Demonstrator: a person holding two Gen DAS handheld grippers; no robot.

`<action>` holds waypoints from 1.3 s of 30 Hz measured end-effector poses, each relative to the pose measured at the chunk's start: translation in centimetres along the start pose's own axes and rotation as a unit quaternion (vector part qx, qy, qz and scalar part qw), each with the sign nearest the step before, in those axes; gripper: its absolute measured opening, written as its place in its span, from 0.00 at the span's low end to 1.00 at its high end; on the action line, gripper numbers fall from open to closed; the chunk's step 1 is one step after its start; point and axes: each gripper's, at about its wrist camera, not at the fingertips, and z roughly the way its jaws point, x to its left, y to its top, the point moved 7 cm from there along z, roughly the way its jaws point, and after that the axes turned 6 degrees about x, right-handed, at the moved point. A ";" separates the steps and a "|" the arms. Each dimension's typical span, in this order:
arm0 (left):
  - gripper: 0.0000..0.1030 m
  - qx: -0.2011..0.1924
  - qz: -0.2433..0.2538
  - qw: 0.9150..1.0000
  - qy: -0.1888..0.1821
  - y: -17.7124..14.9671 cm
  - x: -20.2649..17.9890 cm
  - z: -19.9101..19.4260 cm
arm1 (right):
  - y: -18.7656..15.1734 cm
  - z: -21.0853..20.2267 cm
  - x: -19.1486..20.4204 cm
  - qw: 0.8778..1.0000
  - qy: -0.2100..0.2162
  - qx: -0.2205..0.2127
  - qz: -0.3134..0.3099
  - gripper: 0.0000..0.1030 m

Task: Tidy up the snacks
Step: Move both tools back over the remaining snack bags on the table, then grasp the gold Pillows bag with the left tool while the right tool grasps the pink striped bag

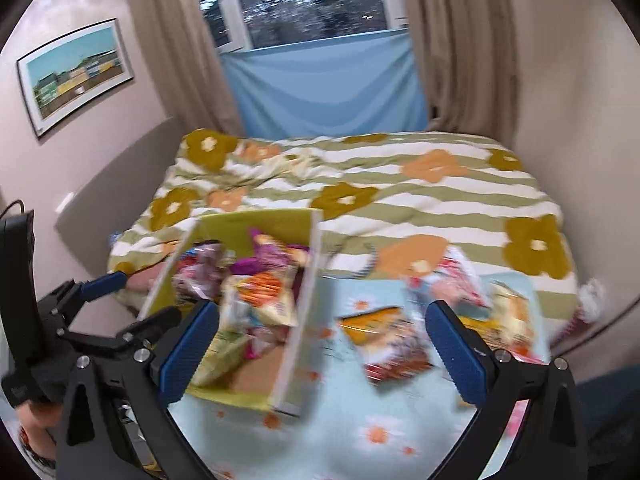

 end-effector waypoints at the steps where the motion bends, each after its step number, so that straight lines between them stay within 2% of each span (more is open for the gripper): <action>1: 1.00 0.001 0.010 1.000 -0.004 0.2 -1.3 0.3 | -0.5 -0.6 -1.5 1.000 -0.010 -0.001 0.005 1.00; 7: 1.00 0.009 0.032 0.999 -0.021 1.2 -7.8 2.2 | -3.1 -2.2 -10.2 0.998 -0.042 0.012 0.035 1.00; 10: 1.00 0.027 0.032 0.999 -0.032 1.5 -11.4 4.0 | -4.4 -2.1 -14.3 0.998 -0.052 0.028 0.039 1.00; 18: 1.00 0.081 0.040 0.995 -0.050 1.3 -21.3 9.7 | -8.1 0.3 -22.8 0.995 -0.030 0.084 0.043 1.00; 23: 0.96 0.113 0.026 0.992 -0.042 1.0 -25.5 14.3 | -9.3 2.6 -25.4 0.994 -0.005 0.104 0.035 1.00; 29: 0.93 0.140 0.009 0.990 -0.024 0.3 -27.3 18.9 | -10.9 6.1 -26.3 0.992 0.021 0.127 0.006 1.00; 34: 0.79 0.167 0.005 0.986 -0.012 -1.1 -28.0 21.5 | -11.9 8.3 -26.5 0.989 0.048 0.138 0.002 1.00; 38: 0.76 0.174 0.000 0.985 -0.007 -1.9 -27.9 22.1 | -12.2 9.3 -26.5 0.988 0.056 0.143 -0.003 1.00; 39: 0.67 0.177 -0.001 0.984 -0.007 -2.1 -27.9 22.3 | -12.3 9.5 -26.5 0.988 0.058 0.145 -0.005 1.00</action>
